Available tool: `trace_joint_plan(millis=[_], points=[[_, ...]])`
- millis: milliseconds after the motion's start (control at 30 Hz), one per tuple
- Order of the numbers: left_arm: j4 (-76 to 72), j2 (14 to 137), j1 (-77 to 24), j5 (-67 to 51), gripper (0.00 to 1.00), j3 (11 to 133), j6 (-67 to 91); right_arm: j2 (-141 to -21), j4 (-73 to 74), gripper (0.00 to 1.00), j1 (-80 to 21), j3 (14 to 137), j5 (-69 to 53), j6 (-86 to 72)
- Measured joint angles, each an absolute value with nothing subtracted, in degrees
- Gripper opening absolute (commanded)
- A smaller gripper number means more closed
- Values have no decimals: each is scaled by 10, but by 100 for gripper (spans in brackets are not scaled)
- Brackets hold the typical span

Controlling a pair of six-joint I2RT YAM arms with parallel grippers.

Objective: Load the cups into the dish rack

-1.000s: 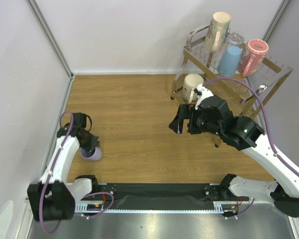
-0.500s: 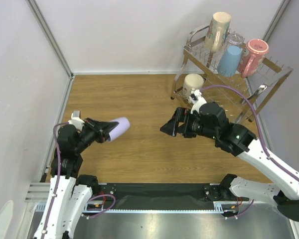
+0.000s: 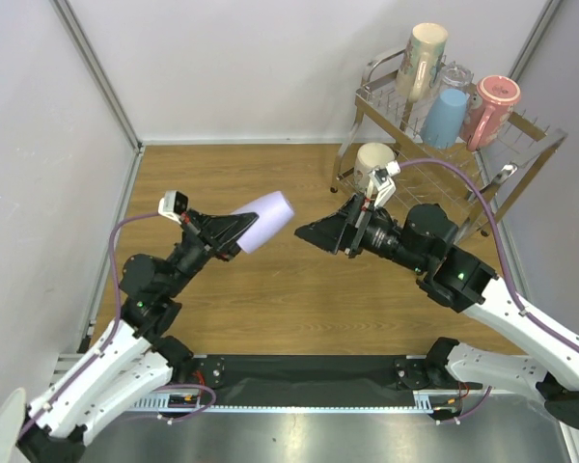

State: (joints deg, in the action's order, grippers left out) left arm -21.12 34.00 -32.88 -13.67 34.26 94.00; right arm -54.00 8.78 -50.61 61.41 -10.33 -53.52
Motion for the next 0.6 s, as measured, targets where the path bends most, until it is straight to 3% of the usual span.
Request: trace_joint_plan(millis=[400,600], points=[[-470,482,-519,17,0,350,938,-532,27,99,-519,632,-79,-530],[-526,533,-555,39,0,391,929,-524,10,89,-520,653,-58,-519]])
